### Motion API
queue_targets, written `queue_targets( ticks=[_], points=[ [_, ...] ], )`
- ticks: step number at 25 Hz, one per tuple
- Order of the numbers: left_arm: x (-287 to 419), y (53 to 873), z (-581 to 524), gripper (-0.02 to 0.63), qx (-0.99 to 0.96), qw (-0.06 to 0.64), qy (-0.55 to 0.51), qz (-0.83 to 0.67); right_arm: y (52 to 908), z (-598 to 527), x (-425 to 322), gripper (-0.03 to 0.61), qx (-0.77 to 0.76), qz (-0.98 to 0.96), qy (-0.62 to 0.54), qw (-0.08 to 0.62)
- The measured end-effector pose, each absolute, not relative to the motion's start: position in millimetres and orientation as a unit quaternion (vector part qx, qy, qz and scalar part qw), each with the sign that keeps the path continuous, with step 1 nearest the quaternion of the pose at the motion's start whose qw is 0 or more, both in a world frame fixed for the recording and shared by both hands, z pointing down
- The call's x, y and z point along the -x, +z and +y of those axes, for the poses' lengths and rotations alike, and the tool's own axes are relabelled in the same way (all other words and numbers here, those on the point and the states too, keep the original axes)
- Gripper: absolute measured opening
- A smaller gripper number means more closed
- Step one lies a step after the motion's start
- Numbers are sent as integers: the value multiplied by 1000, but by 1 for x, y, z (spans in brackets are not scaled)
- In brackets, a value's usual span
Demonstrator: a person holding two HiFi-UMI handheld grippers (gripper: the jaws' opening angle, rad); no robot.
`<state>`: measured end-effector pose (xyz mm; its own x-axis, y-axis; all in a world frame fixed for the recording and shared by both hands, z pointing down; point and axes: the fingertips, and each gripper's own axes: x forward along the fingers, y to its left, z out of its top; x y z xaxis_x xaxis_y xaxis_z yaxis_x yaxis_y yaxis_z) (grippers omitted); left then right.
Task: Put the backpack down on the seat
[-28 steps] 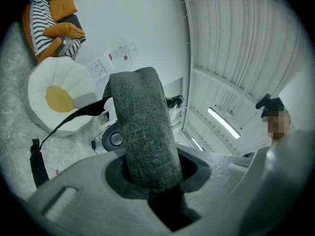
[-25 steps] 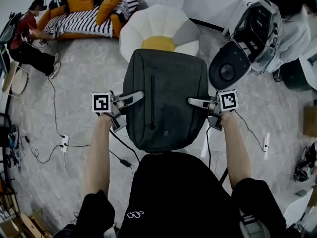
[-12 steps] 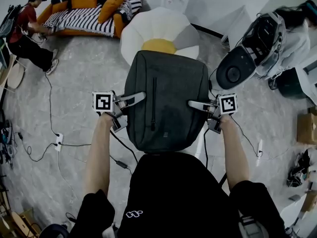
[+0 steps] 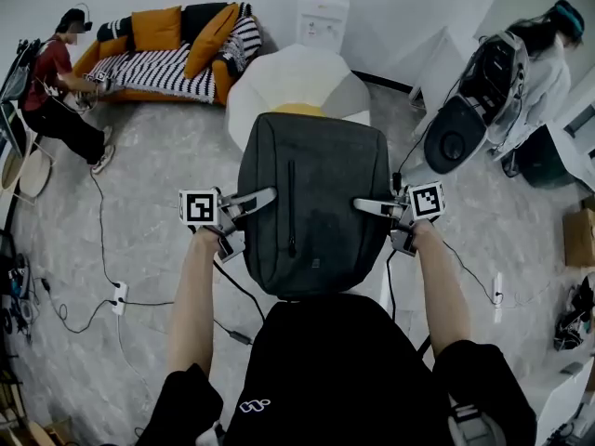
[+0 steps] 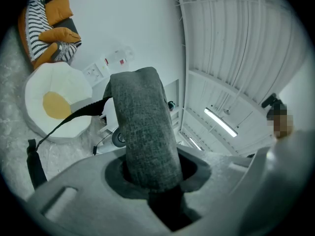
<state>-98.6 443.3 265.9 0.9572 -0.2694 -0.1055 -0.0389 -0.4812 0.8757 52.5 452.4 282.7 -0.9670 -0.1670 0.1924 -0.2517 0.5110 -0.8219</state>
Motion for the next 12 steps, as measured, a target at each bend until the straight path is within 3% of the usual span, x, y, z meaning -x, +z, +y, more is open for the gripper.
queue_targets(
  ticks=[12],
  points=[
    [71,241,397,109,-860,488,-114,-94,259,404,-82,245,-144,-879,454,29]
  ],
)
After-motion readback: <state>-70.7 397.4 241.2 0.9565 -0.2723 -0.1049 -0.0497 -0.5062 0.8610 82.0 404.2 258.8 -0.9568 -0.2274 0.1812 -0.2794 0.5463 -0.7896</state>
